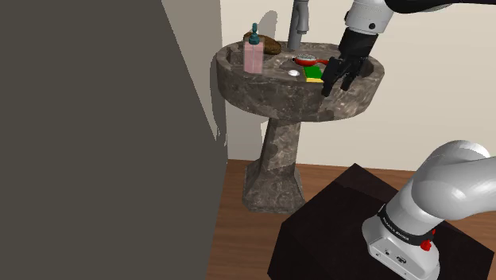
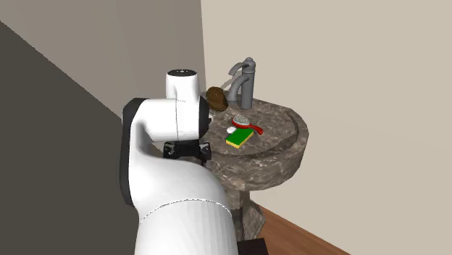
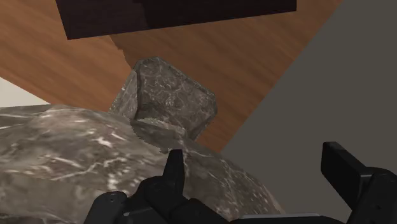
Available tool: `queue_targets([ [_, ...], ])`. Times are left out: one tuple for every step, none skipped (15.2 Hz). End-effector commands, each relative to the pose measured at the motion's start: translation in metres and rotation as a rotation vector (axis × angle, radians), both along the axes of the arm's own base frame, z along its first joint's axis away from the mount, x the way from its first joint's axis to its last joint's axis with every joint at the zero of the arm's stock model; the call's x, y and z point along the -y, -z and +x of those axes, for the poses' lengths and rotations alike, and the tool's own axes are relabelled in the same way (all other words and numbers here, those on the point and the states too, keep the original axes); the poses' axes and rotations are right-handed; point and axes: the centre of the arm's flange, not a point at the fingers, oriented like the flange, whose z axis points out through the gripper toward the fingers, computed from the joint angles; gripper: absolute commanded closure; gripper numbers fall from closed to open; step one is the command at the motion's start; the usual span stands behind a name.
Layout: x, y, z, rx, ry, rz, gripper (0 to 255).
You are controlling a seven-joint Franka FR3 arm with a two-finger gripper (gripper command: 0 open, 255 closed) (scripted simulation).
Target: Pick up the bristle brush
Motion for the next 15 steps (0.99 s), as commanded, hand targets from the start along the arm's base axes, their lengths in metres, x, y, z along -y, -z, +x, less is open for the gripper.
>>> queue_targets([
  [0.000, 0.000, 0.000, 0.000, 0.000, 0.000, 0],
  [0.011, 0.001, 0.006, 0.007, -0.020, -0.001, 0],
  [0.023, 0.003, 0.012, 0.014, -0.039, -0.001, 0],
  [0.034, 0.004, 0.018, 0.022, -0.059, -0.002, 0],
  [0.045, 0.005, 0.025, 0.029, -0.079, -0.002, 0],
  [0.056, 0.006, 0.032, 0.036, -0.098, -0.003, 0],
  [0.066, 0.007, 0.039, 0.043, -0.118, -0.003, 0],
  [0.077, 0.008, 0.046, 0.051, -0.137, -0.004, 0],
  [0.087, 0.009, 0.054, 0.058, -0.157, -0.004, 0],
  [0.098, 0.010, 0.061, 0.065, -0.177, -0.005, 0],
  [0.108, 0.011, 0.069, 0.072, -0.196, -0.005, 0],
  [0.118, 0.012, 0.077, 0.080, -0.216, -0.006, 0],
  [0.127, 0.013, 0.086, 0.087, -0.236, -0.006, 0],
  [0.137, 0.013, 0.094, 0.094, -0.255, -0.007, 0],
  [0.147, 0.014, 0.103, 0.101, -0.275, -0.007, 0],
])
